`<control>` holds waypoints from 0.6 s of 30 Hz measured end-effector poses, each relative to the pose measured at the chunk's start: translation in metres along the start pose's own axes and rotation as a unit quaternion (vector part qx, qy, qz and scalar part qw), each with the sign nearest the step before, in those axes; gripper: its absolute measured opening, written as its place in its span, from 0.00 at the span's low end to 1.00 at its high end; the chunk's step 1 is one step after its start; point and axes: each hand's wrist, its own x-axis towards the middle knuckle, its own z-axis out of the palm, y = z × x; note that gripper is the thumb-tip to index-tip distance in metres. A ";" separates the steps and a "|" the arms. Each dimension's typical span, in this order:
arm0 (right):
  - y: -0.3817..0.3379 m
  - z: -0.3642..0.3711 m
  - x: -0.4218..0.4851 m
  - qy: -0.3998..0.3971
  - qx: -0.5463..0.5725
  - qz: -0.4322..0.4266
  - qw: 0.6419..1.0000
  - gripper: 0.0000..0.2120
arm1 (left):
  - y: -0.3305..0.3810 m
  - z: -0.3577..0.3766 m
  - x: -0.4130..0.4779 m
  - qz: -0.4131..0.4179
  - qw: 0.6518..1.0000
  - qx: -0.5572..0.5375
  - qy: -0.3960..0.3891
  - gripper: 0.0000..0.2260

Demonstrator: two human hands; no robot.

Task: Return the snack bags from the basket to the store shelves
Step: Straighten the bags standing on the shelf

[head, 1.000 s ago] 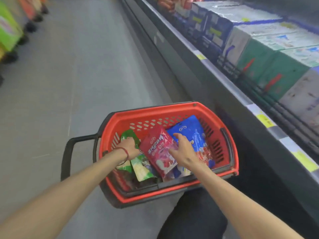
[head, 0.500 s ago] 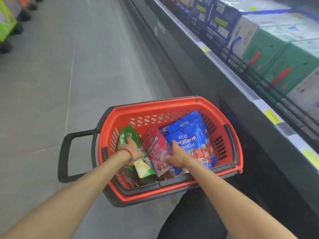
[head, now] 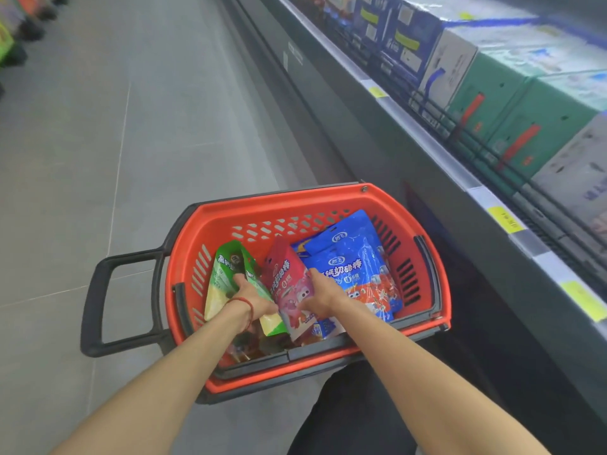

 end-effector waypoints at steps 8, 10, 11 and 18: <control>0.023 -0.040 -0.034 0.140 0.068 -0.055 0.986 0.23 | 0.019 0.004 -0.024 0.109 0.983 0.017 0.147 0.31; 0.028 -0.053 -0.051 0.185 0.114 -0.067 0.974 0.24 | 0.028 0.004 -0.038 0.137 0.975 0.011 0.177 0.28; 0.033 -0.060 -0.061 0.208 0.149 -0.076 0.964 0.21 | 0.034 0.005 -0.047 0.158 0.970 0.009 0.185 0.28; 0.056 -0.099 -0.114 0.351 0.291 -0.119 0.882 0.18 | 0.095 0.020 -0.103 0.333 0.915 -0.045 0.222 0.16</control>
